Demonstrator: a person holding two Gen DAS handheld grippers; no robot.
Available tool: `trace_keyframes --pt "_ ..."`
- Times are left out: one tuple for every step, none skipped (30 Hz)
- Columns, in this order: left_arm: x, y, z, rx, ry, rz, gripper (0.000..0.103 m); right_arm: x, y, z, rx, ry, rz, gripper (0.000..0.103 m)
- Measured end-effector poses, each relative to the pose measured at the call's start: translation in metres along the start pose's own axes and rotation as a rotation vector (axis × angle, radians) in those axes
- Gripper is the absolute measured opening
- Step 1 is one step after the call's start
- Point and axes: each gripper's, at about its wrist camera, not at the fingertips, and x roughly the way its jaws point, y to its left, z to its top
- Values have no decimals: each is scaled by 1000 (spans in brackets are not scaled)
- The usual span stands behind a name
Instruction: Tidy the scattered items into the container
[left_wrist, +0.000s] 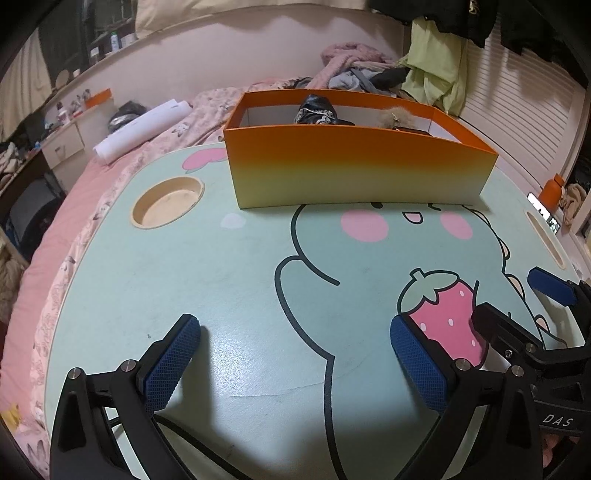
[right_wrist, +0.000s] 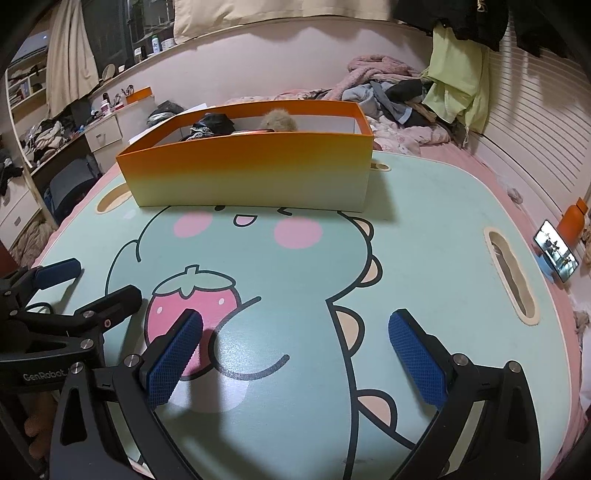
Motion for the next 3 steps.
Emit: trace_keyframes --pt "0 0 0 1 -1 -1 103 0 0 0 -1 0 0 101" --pt "0 0 0 1 -1 -2 103 0 0 0 -1 0 -1 101" --pt "-1 0 1 1 -2 -2 103 0 1 0 -2 0 0 101"
